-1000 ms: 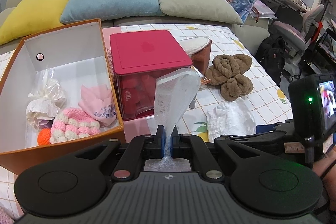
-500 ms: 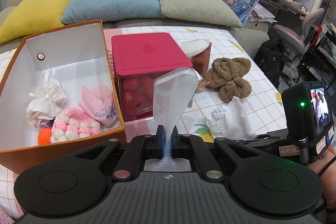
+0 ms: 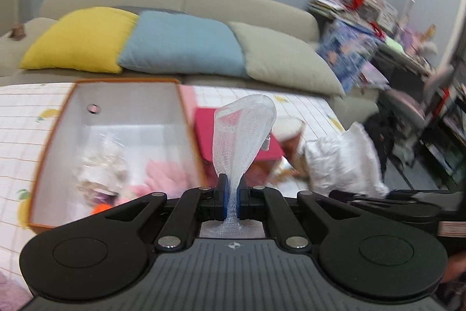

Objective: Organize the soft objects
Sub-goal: 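Carry the plastic bag and white cloth over the white box with both tools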

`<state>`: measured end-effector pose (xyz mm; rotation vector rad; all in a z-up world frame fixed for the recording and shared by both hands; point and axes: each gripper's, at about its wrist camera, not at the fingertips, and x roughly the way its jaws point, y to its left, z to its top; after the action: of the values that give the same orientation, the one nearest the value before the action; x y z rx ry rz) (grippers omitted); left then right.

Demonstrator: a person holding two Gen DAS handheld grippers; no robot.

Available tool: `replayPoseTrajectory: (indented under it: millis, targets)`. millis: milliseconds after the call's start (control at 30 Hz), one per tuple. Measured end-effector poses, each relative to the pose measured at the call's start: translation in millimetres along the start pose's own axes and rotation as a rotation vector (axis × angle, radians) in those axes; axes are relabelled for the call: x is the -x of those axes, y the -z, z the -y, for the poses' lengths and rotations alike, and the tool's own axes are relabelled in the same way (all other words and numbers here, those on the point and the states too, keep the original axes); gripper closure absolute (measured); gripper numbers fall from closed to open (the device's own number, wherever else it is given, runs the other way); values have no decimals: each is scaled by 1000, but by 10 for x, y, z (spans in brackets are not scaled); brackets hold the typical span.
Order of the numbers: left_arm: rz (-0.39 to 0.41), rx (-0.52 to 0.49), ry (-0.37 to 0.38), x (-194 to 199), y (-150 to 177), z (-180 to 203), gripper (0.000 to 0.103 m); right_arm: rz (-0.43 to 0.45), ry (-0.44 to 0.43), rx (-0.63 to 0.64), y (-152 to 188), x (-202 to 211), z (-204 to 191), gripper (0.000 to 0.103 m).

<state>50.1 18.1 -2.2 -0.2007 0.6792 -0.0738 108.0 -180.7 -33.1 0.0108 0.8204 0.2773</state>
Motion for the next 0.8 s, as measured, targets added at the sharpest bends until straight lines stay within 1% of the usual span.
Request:
replayPoseTrajectory:
  millis: [100,167,267,300,400,433,533,633,733,800]
  targets:
    - [15,41,-42,44,-80,-158,98,59,-91,47,-180,122,-241,87]
    - [25,64,-70,58,-131,-269,98,83,-162,75,-309,149,-403,87]
    - [36,91,-106,49,-226,-420,98,84,-258,99,-521,96,-644,87]
    - [35,101,-112,41,-254,-470,98,83,-277,113,-589,63,-732,87]
    - [12,118,-137,-67,-363,-611,98,78,-291,177,-781,-121,-1013,87]
    - [1,125,-143,-122,-400,-657,98,63,-295,192,-834,-207,-1090,87]
    - [-33,150,-145,-291,-500,-810,98,0,-306,209,-1002,-521,-1278,87]
    - [-64,178,-151,-476,-576,-999,98,-43,-294,246,-1132,-798,-1416,87]
    - [-106,224,-130,-674,-630,-1172,98,-109,-295,270,-1236,-1076,-1491,87]
    - [-133,247,-121,-820,-663,-1267,98,-140,-273,302,-1271,-1249,-1547,87]
